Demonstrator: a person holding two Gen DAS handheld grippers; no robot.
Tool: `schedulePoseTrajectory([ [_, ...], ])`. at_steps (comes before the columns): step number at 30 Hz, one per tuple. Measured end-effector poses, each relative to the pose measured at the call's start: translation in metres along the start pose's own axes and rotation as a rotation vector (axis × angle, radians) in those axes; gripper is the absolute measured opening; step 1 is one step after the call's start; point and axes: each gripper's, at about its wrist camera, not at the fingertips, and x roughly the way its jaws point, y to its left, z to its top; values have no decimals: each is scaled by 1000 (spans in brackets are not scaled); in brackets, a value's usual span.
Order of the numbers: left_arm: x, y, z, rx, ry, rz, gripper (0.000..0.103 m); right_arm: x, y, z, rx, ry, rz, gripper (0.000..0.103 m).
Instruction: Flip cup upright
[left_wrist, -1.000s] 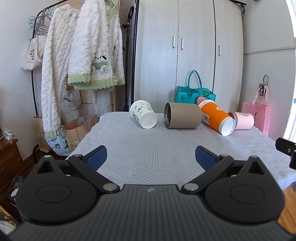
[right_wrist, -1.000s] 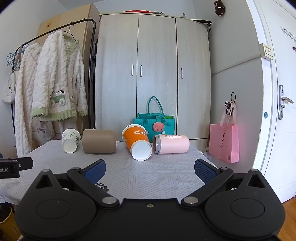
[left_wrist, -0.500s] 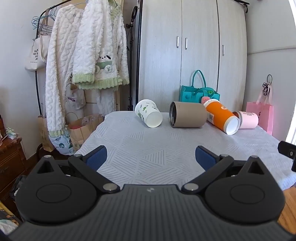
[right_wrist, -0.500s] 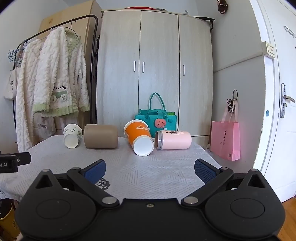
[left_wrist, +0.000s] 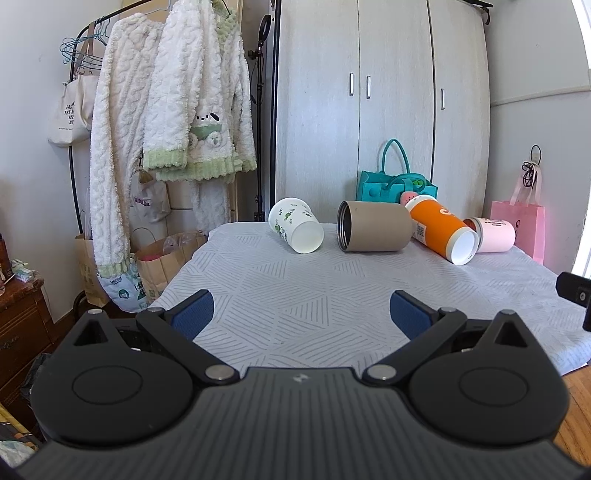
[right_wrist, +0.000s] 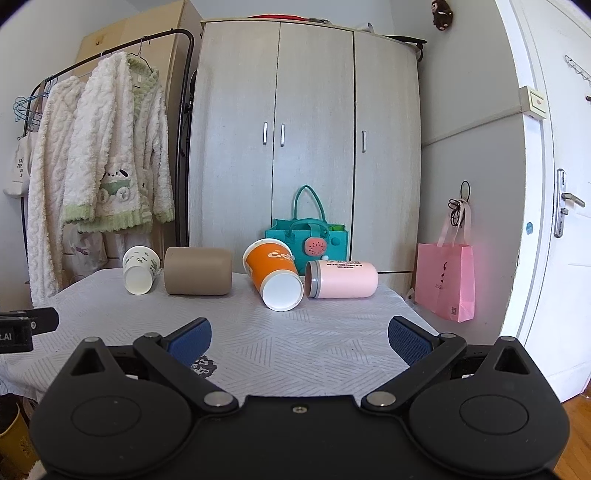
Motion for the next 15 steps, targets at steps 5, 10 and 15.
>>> schedulePoseTrajectory([
  [5,1,0,-1,-2,-1,-4,103,-1,1,0,-4,0,-3,103],
  [10,1,-1,-3,8,9,-4,103,1,2,-2,-7,2,-8,103],
  [15,1,0,-6,4,13,-4,103,0,3,-3,-15,3,-11,103],
])
